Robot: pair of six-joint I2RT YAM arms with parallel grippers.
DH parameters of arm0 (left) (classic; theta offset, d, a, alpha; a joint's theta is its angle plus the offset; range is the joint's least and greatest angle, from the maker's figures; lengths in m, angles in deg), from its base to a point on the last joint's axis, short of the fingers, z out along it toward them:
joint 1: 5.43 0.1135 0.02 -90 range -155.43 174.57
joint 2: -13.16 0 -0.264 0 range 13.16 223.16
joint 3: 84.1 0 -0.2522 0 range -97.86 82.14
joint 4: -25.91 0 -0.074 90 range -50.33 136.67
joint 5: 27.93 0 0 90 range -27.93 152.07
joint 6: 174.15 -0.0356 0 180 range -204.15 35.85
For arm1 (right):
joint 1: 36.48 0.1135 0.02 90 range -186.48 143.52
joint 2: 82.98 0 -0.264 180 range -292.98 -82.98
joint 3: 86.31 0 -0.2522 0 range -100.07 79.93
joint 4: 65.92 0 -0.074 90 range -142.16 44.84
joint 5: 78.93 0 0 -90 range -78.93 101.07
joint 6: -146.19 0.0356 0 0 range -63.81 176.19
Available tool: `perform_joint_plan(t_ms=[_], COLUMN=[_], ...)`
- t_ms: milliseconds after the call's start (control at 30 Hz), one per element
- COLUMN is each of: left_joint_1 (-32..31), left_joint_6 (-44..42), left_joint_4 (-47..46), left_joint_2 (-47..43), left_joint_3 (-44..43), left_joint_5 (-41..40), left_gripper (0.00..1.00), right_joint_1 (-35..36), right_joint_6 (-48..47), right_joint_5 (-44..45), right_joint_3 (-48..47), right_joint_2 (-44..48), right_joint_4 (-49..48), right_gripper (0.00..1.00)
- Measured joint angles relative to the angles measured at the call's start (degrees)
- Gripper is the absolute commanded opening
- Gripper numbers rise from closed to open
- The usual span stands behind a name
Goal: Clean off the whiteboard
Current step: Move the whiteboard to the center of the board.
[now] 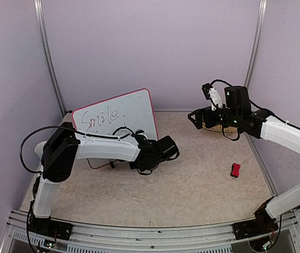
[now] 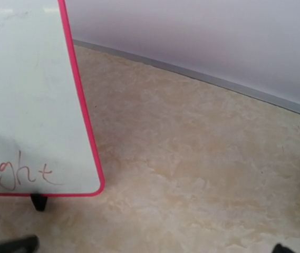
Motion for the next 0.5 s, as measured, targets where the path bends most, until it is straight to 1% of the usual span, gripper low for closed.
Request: perform_joint_plan(t_ms=[300,500], left_joint_1=[0.1,0.7], left_joint_6=[-2.7,-5.0], left_joint_4=[0.0,-0.2], left_joint_2=[-15.8,-26.4], left_joint_3=[3.4,10.1], left_joint_5=[-3.3,-7.2], left_gripper=[0.99,0.99], right_joint_1=[0.0,2.0], right_joint_6=[0.0,0.6], right_joint_5=[-2.3,-2.8], right_joint_3=[5.3,5.9], right_joint_2=[0.5,-0.9], right_joint_4=[-3.0,-4.4], right_gripper=[1.0,1.0])
